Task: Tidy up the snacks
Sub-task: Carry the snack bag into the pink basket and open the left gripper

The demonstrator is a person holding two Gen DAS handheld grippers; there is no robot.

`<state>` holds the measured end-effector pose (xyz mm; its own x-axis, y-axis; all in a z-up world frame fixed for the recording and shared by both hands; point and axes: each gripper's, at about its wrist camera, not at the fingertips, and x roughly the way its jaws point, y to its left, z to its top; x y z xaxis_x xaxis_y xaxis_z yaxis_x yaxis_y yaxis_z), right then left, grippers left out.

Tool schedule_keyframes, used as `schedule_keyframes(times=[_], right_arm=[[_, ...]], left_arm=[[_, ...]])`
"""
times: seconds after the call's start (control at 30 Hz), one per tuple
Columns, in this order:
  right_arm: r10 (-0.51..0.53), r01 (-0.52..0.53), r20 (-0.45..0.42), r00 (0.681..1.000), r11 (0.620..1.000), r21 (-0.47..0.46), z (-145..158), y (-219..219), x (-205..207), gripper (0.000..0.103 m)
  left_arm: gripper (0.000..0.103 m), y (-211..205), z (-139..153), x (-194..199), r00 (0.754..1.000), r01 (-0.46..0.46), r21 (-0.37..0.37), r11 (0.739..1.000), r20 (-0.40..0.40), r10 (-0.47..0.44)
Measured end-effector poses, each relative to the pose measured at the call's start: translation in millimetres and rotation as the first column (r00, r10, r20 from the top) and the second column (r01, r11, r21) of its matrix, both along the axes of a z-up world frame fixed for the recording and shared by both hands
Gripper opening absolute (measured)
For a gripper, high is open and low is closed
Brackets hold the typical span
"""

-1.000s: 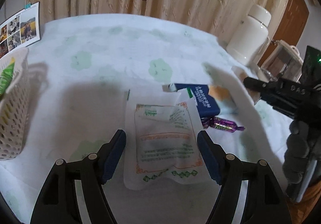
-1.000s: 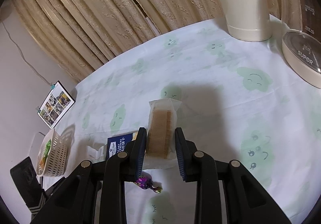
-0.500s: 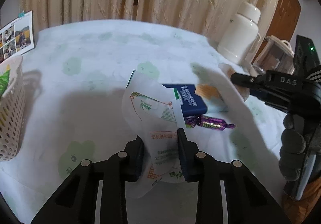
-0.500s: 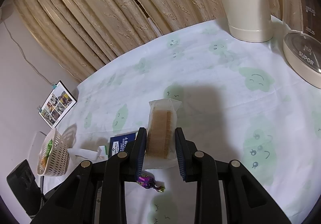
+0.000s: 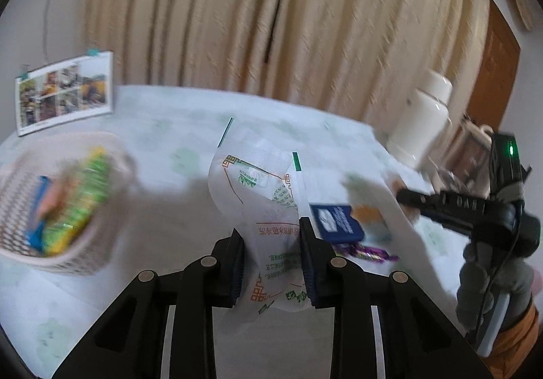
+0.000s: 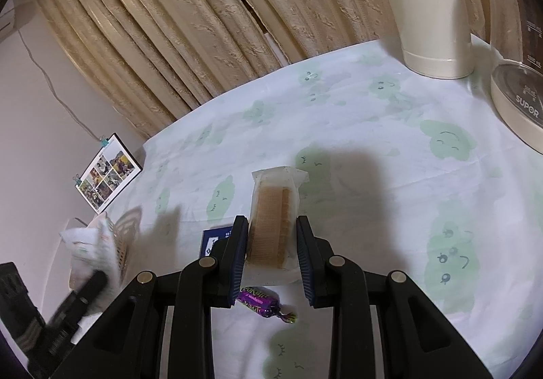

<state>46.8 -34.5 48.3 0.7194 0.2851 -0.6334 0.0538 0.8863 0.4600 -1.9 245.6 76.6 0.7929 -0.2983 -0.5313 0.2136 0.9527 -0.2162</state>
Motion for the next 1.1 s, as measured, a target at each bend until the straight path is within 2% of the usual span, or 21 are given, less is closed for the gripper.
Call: schedule_keyframes(times=[0.2,0.4,0.67,0.8,0.93,1.0,1.1], right_arm=[[0.014,-0.014,-0.001,1.000,1.000,-0.007,-2,4,1,0.027],[0.033,-0.033,0.004,0.999,0.999,-0.016,-4,11,1,0.027],[0.053,-0.053,-0.003,0.999,0.998,-0.032,-8,18,0,0.027],[0.058,-0.058,-0.011,0.998,0.998,-0.040,-11,20,1,0.027],[0.062,-0.063,-0.012,0.998,0.997,-0.045,-12,22,2,0.027],[0.066,-0.067,-0.013,0.998,0.997,-0.049,-13,23,1,0.027],[0.073,-0.074,-0.014,0.997,0.996,-0.055,-14,25,2,0.027]], left_arm=[[0.029,47,15,-8,0.989,-0.134,-0.008,0.991,0.061,0.134],[0.029,100,15,-7,0.967,-0.248,-0.034,0.968,0.055,0.250],[0.030,145,8,0,0.938,-0.342,-0.059,0.938,0.036,0.345],[0.030,153,2,7,0.934,-0.357,-0.062,0.932,0.015,0.358],[0.041,163,-6,12,0.917,-0.397,-0.085,0.914,-0.016,0.398],[0.056,168,-9,10,0.902,-0.430,-0.089,0.898,0.002,0.432],[0.057,169,-11,8,0.891,-0.450,-0.088,0.889,0.019,0.453]])
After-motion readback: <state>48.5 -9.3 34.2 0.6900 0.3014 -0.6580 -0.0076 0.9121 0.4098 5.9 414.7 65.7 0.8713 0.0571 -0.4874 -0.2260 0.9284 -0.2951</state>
